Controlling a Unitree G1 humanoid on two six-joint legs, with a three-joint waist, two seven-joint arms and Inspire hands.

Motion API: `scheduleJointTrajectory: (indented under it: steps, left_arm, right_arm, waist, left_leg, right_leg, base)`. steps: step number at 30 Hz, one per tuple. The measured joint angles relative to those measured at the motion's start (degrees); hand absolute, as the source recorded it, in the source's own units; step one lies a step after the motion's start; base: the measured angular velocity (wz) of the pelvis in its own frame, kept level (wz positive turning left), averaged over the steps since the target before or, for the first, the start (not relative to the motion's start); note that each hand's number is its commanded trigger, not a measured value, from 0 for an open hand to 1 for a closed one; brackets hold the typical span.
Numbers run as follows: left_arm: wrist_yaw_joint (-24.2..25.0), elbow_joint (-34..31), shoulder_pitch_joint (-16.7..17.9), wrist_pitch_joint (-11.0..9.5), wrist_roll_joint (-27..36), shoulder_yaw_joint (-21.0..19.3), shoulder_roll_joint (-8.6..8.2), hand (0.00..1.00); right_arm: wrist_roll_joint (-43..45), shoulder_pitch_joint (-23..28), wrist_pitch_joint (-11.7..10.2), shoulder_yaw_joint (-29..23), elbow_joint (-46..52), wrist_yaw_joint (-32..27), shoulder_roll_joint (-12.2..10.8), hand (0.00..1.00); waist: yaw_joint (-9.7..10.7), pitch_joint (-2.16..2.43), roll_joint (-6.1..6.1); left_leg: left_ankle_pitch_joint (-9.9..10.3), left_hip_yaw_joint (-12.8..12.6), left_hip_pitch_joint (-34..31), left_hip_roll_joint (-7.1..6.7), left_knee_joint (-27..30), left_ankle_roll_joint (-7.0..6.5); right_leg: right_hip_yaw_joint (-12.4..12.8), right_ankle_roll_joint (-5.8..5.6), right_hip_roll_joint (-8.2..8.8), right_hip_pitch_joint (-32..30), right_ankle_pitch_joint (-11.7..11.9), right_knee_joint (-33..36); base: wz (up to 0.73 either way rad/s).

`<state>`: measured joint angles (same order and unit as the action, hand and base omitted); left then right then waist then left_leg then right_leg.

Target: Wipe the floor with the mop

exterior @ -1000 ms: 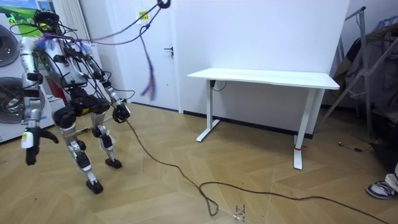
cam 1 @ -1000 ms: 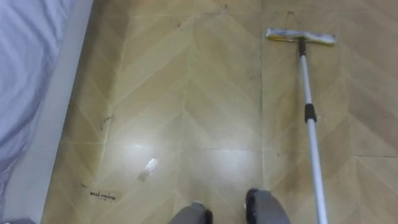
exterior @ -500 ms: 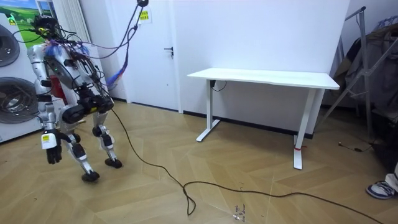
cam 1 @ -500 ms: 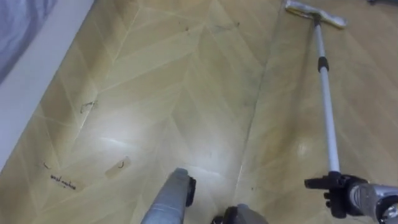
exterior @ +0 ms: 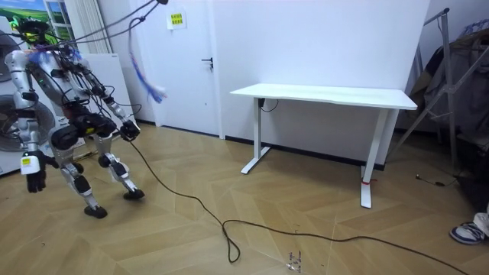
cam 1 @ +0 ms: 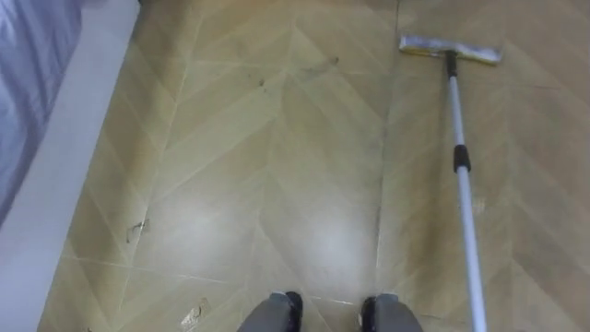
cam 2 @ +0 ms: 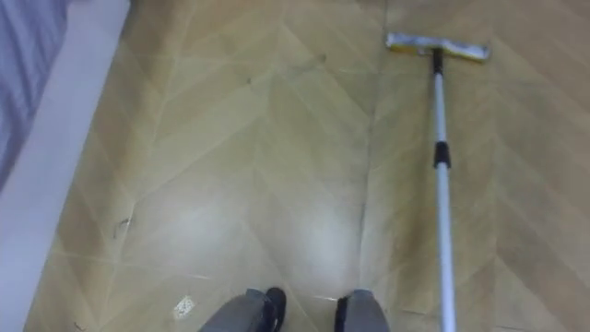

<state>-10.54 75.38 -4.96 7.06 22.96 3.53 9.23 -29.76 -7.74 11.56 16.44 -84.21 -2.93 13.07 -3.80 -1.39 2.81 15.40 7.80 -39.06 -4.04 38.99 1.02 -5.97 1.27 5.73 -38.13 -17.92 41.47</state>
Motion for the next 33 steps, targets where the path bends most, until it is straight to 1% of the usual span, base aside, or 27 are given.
scheduleJointTrajectory:
  steps: [2, 3, 4, 5, 6, 7, 8, 10, 12, 13, 16, 17, 18, 19, 20, 21, 22, 23, 24, 25, 27, 28, 29, 30, 31, 32, 33]
  left_arm:
    - [0.0, 0.1, 0.0, 0.1, 0.1, 0.4, 0.37, 0.0]
    - [0.0, 0.1, -0.3, 0.4, 0.3, 0.5, 0.82, 0.0]
    - [0.0, 0.2, -0.4, 0.5, 0.3, 0.4, 0.88, 0.0]
    - [0.1, 0.7, -0.8, 0.6, 0.2, 0.0, 0.95, 0.0]
    - [0.7, 1.2, -1.5, 0.9, 0.1, -0.6, 1.23, 0.0]
    - [1.1, 1.5, -2.0, 1.1, 0.1, -0.9, 1.51, 0.0]
    - [1.4, 1.7, -2.8, 1.2, 0.0, -1.1, 2.23, 0.0]
    - [1.5, 1.7, -3.5, 1.2, 0.0, -1.1, 3.39, 0.0]
    - [2.3, 1.9, -3.4, 1.0, -0.1, -2.4, 4.24, 0.0]
    - [2.5, 2.1, -3.4, 1.1, -0.1, -3.0, 4.33, 0.0]
    - [2.7, 2.0, -1.4, 1.6, 0.0, -3.4, 4.65, 0.0]
    - [2.9, 2.1, -0.5, 1.7, 0.1, -3.5, 4.6, 0.0]
    - [3.1, 1.9, 0.2, 1.6, 0.0, -4.1, 4.62, 0.0]
    - [3.4, 1.8, 0.7, 1.6, -0.1, -4.7, 4.66, 0.0]
    - [4.0, 1.7, 2.3, 1.5, -0.2, -5.8, 4.54, 0.0]
    - [4.5, 1.5, 3.4, 1.3, -0.2, -6.2, 4.28, 0.0]
    - [4.7, 1.5, 4.0, 1.3, -0.7, -6.9, 4.06, 0.0]
    - [4.7, 0.9, 5.2, 1.1, -1.9, -7.9, 3.64, 0.0]
    - [4.7, 0.1, 6.1, 1.1, -2.6, -7.9, 3.48, 0.0]
    - [4.7, -1.6, 7.8, 0.9, -3.5, -8.0, 3.2, 0.0]
    - [4.7, -2.6, 9.6, 0.3, -5.8, -8.2, 2.88, 0.0]
    - [4.5, -2.9, 10.7, -0.1, -7.7, -8.4, 2.74, 0.0]
    - [4.4, -3.6, 11.9, -0.2, -10.2, -8.7, 2.55, 0.0]
    - [4.3, -4.0, 13.0, -0.3, -12.5, -9.1, 2.28, 0.0]
    - [4.3, -4.3, 13.3, -0.3, -13.6, -9.1, 2.22, 0.0]
    - [4.3, -4.6, 13.7, -0.3, -15.8, -9.1, 2.09, 0.0]
    - [4.2, -4.6, 13.9, -0.3, -17.9, -9.3, 1.96, 0.0]
  right_arm:
    - [0.0, -2.8, 0.8, -0.3, -0.3, 0.2, 0.2, 1.0]
    - [0.1, -5.3, 1.1, -0.6, -0.9, 0.9, 0.6, 1.0]
    - [0.1, -6.8, 1.3, -1.2, -1.1, 1.4, 1.0, 1.0]
    - [0.0, -9.5, 1.8, -2.5, -1.7, 2.4, 2.0, 1.0]
    - [-0.1, -12.0, 2.3, -3.5, -2.3, 3.5, 3.4, 1.0]
    - [-0.1, -13.0, 2.3, -4.0, -2.5, 3.9, 4.1, 1.0]
    - [-0.1, -14.6, 2.4, -4.2, -2.7, 4.5, 5.5, 1.0]
    - [-0.1, -16.3, 2.4, -4.2, -2.7, 5.3, 6.8, 1.0]
    - [-0.1, -17.0, 2.5, -4.5, -3.1, 6.6, 7.0, 1.0]
    - [0.1, -16.7, 2.5, -4.7, -3.1, 7.3, 7.0, 1.0]
    - [0.8, -13.3, 2.7, -5.5, -3.1, 9.4, 6.2, 1.0]
    - [0.8, -10.7, 2.2, -5.6, -3.2, 10.3, 6.1, 1.0]
    - [1.0, -7.6, 1.5, -6.0, -3.1, 11.0, 5.6, 1.0]
    - [1.4, -6.2, 1.3, -6.0, -3.0, 11.2, 5.3, 1.0]
    - [2.8, -3.5, 0.8, -6.5, -2.9, 11.4, 4.4, 1.0]
    - [3.1, -1.0, 0.2, -6.5, -2.8, 11.8, 3.9, 1.0]
    - [3.1, 0.2, -0.1, -6.5, -2.8, 11.9, 3.6, 1.0]
    - [3.3, 2.6, -0.9, -6.4, -2.8, 12.2, 3.2, 1.0]
    - [3.5, 3.8, -1.3, -6.4, -2.8, 12.3, 3.0, 1.0]
    - [4.8, 6.1, -1.8, -6.5, -2.9, 12.3, 2.7, 1.0]
    - [7.4, 8.6, -1.8, -6.5, -3.0, 11.7, 2.3, 1.0]
    - [8.6, 9.9, -1.6, -6.5, -3.1, 11.6, 2.1, 1.0]
    - [10.0, 10.9, -1.7, -6.6, -3.0, 11.6, 1.9, 1.0]
    - [11.1, 11.8, -1.7, -6.6, -2.9, 11.6, 1.7, 1.0]
    - [11.7, 12.1, -1.7, -6.7, -2.8, 11.6, 1.5, 1.0]
    - [12.6, 12.7, -1.7, -7.4, -2.6, 11.6, 1.2, 1.0]
    - [13.6, 12.9, -1.6, -8.0, -2.6, 11.6, 0.9, 1.0]
  waist:
    - [-0.8, -0.05, -0.2]
    - [-1.6, -0.38, -1.53]
    - [-1.6, -0.53, -1.76]
    - [-1.8, -0.59, -1.99]
    - [-2.5, -0.68, -2.12]
    - [-2.9, -0.7, -2.17]
    - [-3.4, -0.83, -2.38]
    - [-4.5, -0.9, -2.9]
    - [-4.9, -0.92, -3.31]
    - [-4.8, -0.91, -3.34]
    - [-4.4, -0.71, -3.84]
    - [-3.8, -0.68, -3.88]
    - [-3.5, -0.3, -4.41]
    - [-3.6, -0.01, -4.65]
    - [-3.4, 0.35, -5.03]
    - [-2.9, 0.49, -4.96]
    - [-2.8, 0.56, -4.95]
    - [-2.6, 0.72, -5.0]
    - [-2.4, 0.93, -5.08]
    - [-2.3, 1.33, -4.97]
    - [-1.8, 1.43, -4.83]
    - [-1.3, 1.18, -5.27]
    - [-0.9, 1.43, -4.95]
    - [-0.8, 1.19, -5.45]
    - [-0.5, 1.19, -5.44]
    - [-0.3, 1.13, -5.8]
    - [0.1, 1.14, -5.85]
  left_leg:
    - [-0.8, -0.6, 1.4, 1.27, -2.3, 0.68]
    - [-1.6, -0.9, 2.4, 1.5, -3.6, 1.06]
    - [-2.0, -1.0, 2.7, 1.7, -4.3, 1.19]
    - [-2.4, -1.8, 3.4, 2.46, -5.3, 1.29]
    - [-2.7, -1.9, 4.2, 3.01, -5.9, 1.44]
    - [-2.7, -2.0, 4.7, 3.32, -6.1, 1.47]
    - [-2.8, -2.0, 6.1, 3.57, -6.8, 1.59]
    - [-3.1, -2.3, 8.6, 3.77, -8.2, 1.61]
    - [-3.3, -2.5, 11.6, 3.93, -10.2, 1.46]
    - [-3.3, -2.6, 12.4, 4.02, -10.6, 1.4]
    - [-3.4, -2.7, 17.0, 4.28, -13.3, 1.3]
    - [-3.5, -2.8, 19.0, 4.31, -14.4, 1.17]
    - [-3.6, -3.3, 20.8, 4.29, -15.7, 1.01]
    - [-3.6, -3.4, 21.7, 4.29, -16.3, 1.0]
    - [-3.6, -3.5, 23.5, 4.28, -17.3, 1.0]
    - [-3.6, -3.7, 25.4, 4.26, -18.2, 1.0]
    - [-3.6, -4.0, 26.3, 4.26, -18.6, 1.0]
    - [-3.6, -4.4, 28.0, 4.28, -19.7, 1.0]
    - [-3.6, -4.5, 28.8, 4.24, -20.1, 1.0]
    - [-3.6, -4.5, 30.4, 4.16, -21.2, 1.0]
    - [-3.6, -4.5, 32.8, 4.17, -23.0, 1.0]
    - [-3.6, -4.5, 34.2, 4.28, -24.0, 0.99]
    - [-3.6, -4.8, 35.7, 4.35, -24.9, 0.99]
    - [-3.6, -4.8, 36.9, 4.47, -25.6, 0.99]
    - [-3.6, -4.8, 37.3, 4.45, -25.7, 0.99]
    - [-3.6, -4.9, 37.8, 4.52, -25.7, 1.0]
    - [-3.6, -5.3, 38.3, 4.61, -25.7, 1.0]
  right_leg:
    - [-0.6, 0.81, -0.82, 1.3, 0.5, -1.7]
    - [-0.5, 1.34, -0.82, 1.5, 0.7, -2.2]
    - [-0.7, 1.6, -0.9, 1.8, 0.9, -2.7]
    - [-1.3, 1.94, -1.18, 2.6, 1.3, -3.9]
    - [-1.8, 2.19, -1.6, 3.8, 1.6, -5.0]
    - [-2.0, 2.3, -1.82, 4.6, 1.7, -5.6]
    - [-2.5, 2.36, -2.0, 6.2, 1.8, -6.6]
    - [-2.8, 2.38, -2.1, 8.8, 1.8, -8.0]
    - [-3.4, 2.2, -2.15, 12.3, 2.0, -10.2]
    - [-3.7, 2.1, -2.21, 13.3, 2.0, -10.9]
    - [-4.6, 1.52, -2.69, 18.6, 2.5, -15.3]
    - [-5.3, 1.31, -2.75, 21.3, 2.7, -17.3]
    - [-5.4, 1.07, -2.91, 23.5, 2.8, -18.9]
    - [-5.3, 1.0, -2.99, 24.4, 2.8, -19.6]
    - [-5.4, 0.81, -3.07, 26.5, 3.0, -21.2]
    - [-5.6, 0.61, -3.31, 28.8, 3.2, -23.0]
    - [-5.5, 0.5, -3.38, 29.9, 3.3, -23.8]
    - [-5.2, 0.38, -3.45, 31.6, 3.6, -25.1]
    - [-5.2, 0.32, -3.42, 32.3, 3.7, -25.6]
    - [-5.1, 0.27, -3.39, 33.7, 3.7, -26.2]
    - [-5.3, 0.26, -3.41, 35.7, 3.7, -26.9]
    - [-5.4, 0.26, -3.53, 36.7, 3.7, -27.0]
    - [-5.2, 0.26, -3.63, 37.8, 3.7, -27.8]
    - [-5.0, 0.26, -3.74, 38.9, 3.7, -28.5]
    - [-5.0, 0.26, -3.76, 39.4, 3.7, -28.9]
    - [-4.8, 0.26, -3.81, 39.8, 3.7, -28.9]
    - [-4.5, 0.26, -3.88, 40.2, 3.7, -28.9]
  base:
    - [0.08]
    - [0.0]
    - [0.05]
    - [0.12]
    - [0.09]
    - [0.09]
    - [0.1]
    - [0.09]
    - [0.12]
    - [0.17]
    - [0.13]
    - [0.23]
    - [0.21]
    - [0.07]
    - [0.0]
    - [0.0]
    - [0.0]
    - [-0.09]
    - [-0.14]
    - [-0.07]
    - [-0.02]
    - [-0.08]
    - [-0.18]
    - [-0.17]
    - [-0.13]
    - [-0.05]
    - [-0.1]
